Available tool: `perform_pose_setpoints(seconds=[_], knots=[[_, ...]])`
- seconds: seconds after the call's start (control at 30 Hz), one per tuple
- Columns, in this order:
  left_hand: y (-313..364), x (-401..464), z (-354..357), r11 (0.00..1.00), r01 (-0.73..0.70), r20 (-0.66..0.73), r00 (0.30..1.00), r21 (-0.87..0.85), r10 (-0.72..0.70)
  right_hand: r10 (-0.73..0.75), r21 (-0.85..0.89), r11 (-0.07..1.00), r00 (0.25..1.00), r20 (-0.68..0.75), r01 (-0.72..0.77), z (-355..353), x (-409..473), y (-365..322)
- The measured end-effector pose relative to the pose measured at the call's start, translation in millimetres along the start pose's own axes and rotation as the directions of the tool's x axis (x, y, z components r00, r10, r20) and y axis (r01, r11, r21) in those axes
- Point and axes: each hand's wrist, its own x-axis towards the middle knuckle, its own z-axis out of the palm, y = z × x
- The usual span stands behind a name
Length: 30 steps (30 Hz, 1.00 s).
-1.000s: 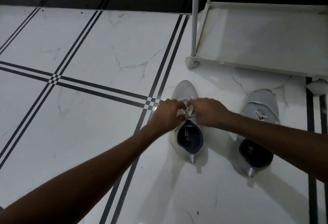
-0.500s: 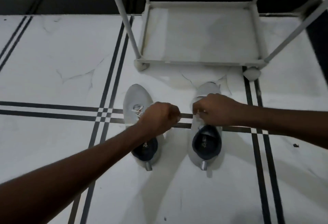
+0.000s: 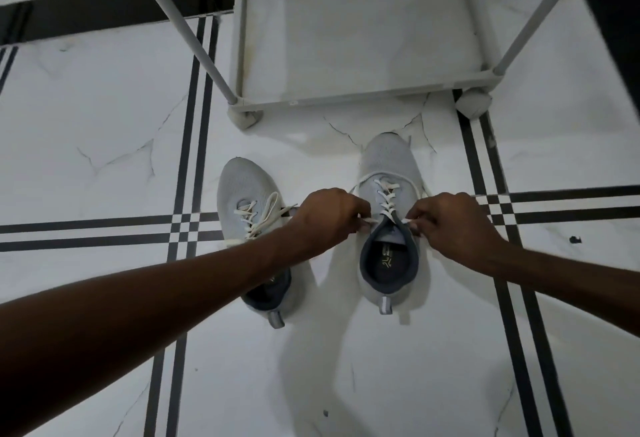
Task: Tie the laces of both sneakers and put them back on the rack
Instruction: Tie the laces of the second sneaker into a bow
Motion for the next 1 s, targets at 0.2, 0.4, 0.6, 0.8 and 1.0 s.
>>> perform_pose_setpoints(seconds=[0.2, 0.4, 0.6, 0.8, 1.0], knots=[[-10, -24, 9, 0.987, 0.109, -0.113, 0.986, -0.120, -0.123, 0.024, 0.207, 0.978, 1.000, -0.011, -0.021, 19, 10, -20], [-24, -34, 5, 0.982, 0.157, -0.083, 0.983, -0.102, -0.165, -0.049, 0.101, 0.994, 0.993, 0.104, 0.039, 9, 22, -25], [-28, -49, -7, 0.973, 0.136, -0.010, 0.991, 0.184, -0.137, -0.126, -0.125, 0.983, 0.987, 0.104, 0.138, 12, 15, -24], [-37, -36, -14, 0.989, 0.123, 0.029, 0.992, 0.086, -0.126, -0.185, -0.274, 0.935, 0.970, 0.160, 0.223, 7, 20, 0], [-28, -35, -13, 0.843, 0.500, -0.166, 0.831, -0.199, -0.532, 0.121, 0.016, 0.993, 0.987, -0.109, -0.120, -16, 6, -16]])
